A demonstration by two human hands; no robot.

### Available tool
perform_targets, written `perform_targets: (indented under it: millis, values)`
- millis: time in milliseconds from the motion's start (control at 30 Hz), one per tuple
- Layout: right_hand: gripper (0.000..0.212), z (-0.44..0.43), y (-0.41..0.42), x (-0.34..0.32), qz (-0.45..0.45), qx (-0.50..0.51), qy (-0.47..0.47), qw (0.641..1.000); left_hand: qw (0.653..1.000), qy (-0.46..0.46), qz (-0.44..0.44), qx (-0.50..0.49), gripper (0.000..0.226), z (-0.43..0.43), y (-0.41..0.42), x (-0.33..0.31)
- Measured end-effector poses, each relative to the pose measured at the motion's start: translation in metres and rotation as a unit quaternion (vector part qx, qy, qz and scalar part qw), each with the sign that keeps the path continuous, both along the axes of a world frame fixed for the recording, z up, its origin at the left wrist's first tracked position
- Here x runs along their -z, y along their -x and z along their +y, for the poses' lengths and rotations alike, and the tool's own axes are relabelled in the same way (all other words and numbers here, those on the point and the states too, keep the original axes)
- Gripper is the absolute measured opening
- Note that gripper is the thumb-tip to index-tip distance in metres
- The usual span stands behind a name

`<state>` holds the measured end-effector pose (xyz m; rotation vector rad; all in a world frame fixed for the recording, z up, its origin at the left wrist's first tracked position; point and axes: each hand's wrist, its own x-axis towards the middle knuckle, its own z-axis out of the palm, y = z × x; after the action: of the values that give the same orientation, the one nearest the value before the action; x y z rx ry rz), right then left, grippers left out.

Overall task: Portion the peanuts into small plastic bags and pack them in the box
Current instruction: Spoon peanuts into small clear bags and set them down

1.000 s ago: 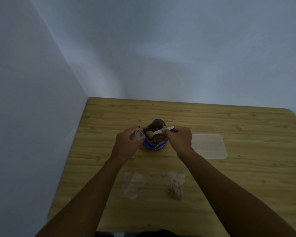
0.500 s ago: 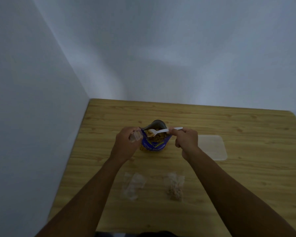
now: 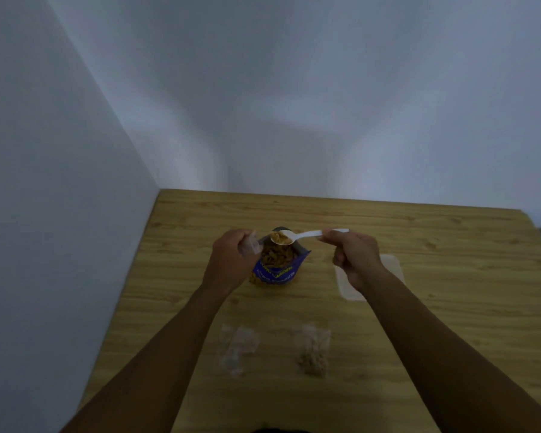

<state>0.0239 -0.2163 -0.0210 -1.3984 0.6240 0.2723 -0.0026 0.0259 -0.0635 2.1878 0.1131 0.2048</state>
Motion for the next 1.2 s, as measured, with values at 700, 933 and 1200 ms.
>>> perform_targets:
  millis: [700,933,1200]
  values:
    - [0.010,0.038,-0.006,-0.075,-0.357,-0.252,0.323,0.839,0.999,0.019,-0.025,0.024,0.017,-0.034,-0.006,-0.019]
    - [0.011,0.021,-0.008,-0.079,-0.384,-0.266,0.247,0.849,1.000,0.022,-0.017,-0.001,0.016,-0.021,-0.001,-0.018]
    - [0.006,0.005,-0.006,-0.028,-0.313,-0.222,0.336,0.860,0.999,-0.019,-0.049,-0.008,0.022,-0.001,0.013,-0.009]
